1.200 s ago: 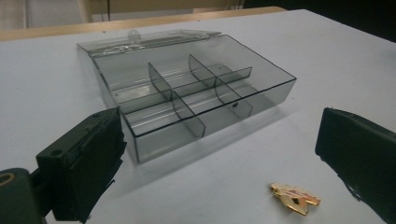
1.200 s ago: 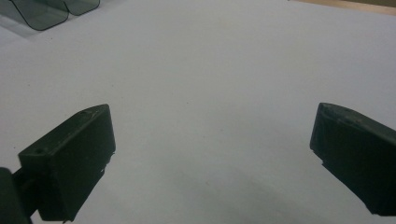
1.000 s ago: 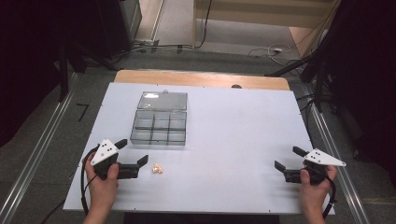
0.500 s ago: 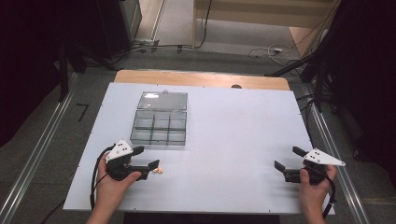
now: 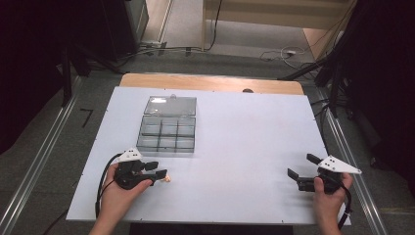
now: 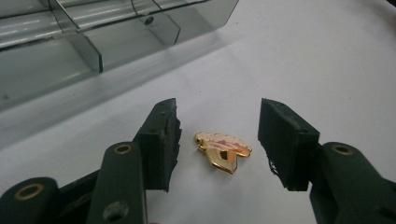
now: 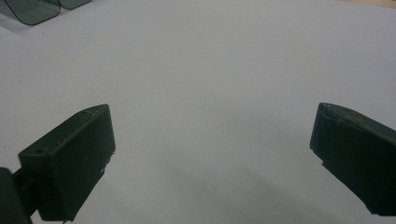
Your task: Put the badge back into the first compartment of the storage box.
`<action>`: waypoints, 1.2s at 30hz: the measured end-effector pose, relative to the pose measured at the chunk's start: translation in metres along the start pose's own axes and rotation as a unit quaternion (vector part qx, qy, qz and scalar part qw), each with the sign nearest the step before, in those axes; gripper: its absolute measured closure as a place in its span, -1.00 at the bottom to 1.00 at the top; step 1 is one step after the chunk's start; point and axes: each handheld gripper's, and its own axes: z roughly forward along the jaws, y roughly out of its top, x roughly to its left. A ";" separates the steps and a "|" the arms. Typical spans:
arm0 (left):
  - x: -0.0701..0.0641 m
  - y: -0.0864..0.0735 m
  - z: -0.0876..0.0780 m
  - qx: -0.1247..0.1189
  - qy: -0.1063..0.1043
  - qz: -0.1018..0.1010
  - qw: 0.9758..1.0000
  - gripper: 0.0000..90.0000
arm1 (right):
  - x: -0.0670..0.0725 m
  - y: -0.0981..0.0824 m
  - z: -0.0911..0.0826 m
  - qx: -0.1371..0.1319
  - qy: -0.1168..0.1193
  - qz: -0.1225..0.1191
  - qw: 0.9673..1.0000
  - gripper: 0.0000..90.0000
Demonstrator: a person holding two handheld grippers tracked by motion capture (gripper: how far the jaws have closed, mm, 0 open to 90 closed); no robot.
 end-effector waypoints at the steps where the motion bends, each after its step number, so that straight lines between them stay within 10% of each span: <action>1: 0.001 -0.001 0.000 0.004 0.002 -0.002 1.000 0.11 | 0.000 0.000 0.000 0.001 0.000 0.000 1.000 -1.00; 13: 0.004 -0.005 0.005 0.050 0.003 0.021 0.999 0.21 | 0.000 0.000 0.001 0.003 -0.002 -0.001 1.000 -1.00; 21: 0.003 -0.005 0.006 0.051 0.008 0.033 0.998 0.22 | 0.000 0.000 0.001 0.004 -0.001 -0.001 1.000 -1.00; 28: 0.007 -0.002 0.000 -0.004 -0.012 0.011 1.000 0.31 | 0.000 0.000 0.002 0.006 -0.002 -0.002 1.000 -1.00; 36: 0.006 -0.005 0.010 0.036 -0.002 0.037 0.999 0.30 | 0.000 0.000 0.002 0.008 -0.004 -0.001 1.000 -1.00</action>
